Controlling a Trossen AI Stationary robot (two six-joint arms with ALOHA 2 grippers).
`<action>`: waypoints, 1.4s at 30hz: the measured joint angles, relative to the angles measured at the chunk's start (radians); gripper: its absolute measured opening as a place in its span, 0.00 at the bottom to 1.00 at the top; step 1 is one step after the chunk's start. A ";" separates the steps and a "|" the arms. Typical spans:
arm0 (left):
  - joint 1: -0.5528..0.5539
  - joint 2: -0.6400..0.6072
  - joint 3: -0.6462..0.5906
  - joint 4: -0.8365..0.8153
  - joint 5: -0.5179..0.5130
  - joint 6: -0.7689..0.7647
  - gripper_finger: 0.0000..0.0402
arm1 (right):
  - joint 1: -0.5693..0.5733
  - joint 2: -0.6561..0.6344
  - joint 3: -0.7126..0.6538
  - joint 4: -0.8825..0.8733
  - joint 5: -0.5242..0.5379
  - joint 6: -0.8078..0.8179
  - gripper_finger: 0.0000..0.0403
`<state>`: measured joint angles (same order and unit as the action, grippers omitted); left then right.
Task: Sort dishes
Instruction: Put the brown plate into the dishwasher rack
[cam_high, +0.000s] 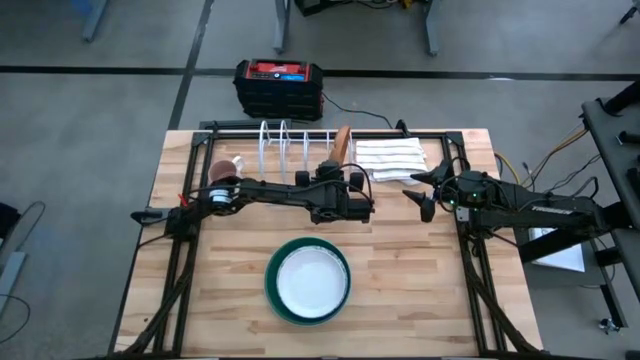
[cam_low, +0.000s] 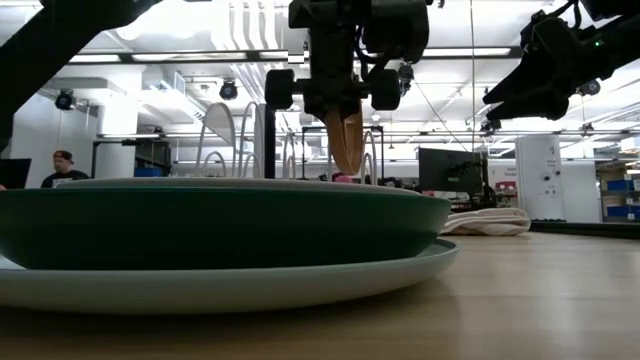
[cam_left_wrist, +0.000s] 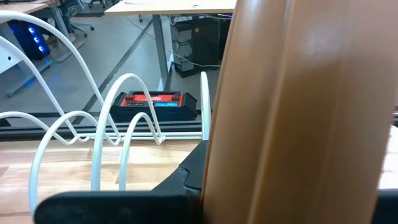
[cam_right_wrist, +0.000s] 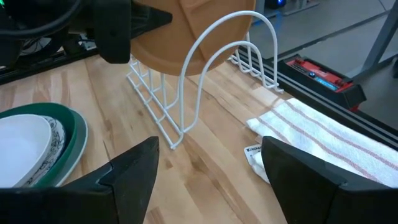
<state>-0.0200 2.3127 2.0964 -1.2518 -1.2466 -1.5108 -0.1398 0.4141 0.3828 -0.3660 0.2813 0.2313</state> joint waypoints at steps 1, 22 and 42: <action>0.000 0.000 0.000 0.000 0.000 0.000 0.08 | 0.000 0.000 0.000 0.000 0.000 -0.001 0.68; 0.000 0.000 -0.001 -0.001 0.065 0.008 0.08 | 0.000 0.000 0.000 0.000 0.000 -0.004 0.68; 0.000 0.000 -0.001 -0.001 0.121 0.002 0.11 | 0.000 0.000 0.000 0.000 0.000 -0.007 0.67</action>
<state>-0.0204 2.3127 2.0952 -1.2533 -1.1260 -1.5085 -0.1400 0.4141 0.3828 -0.3656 0.2817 0.2241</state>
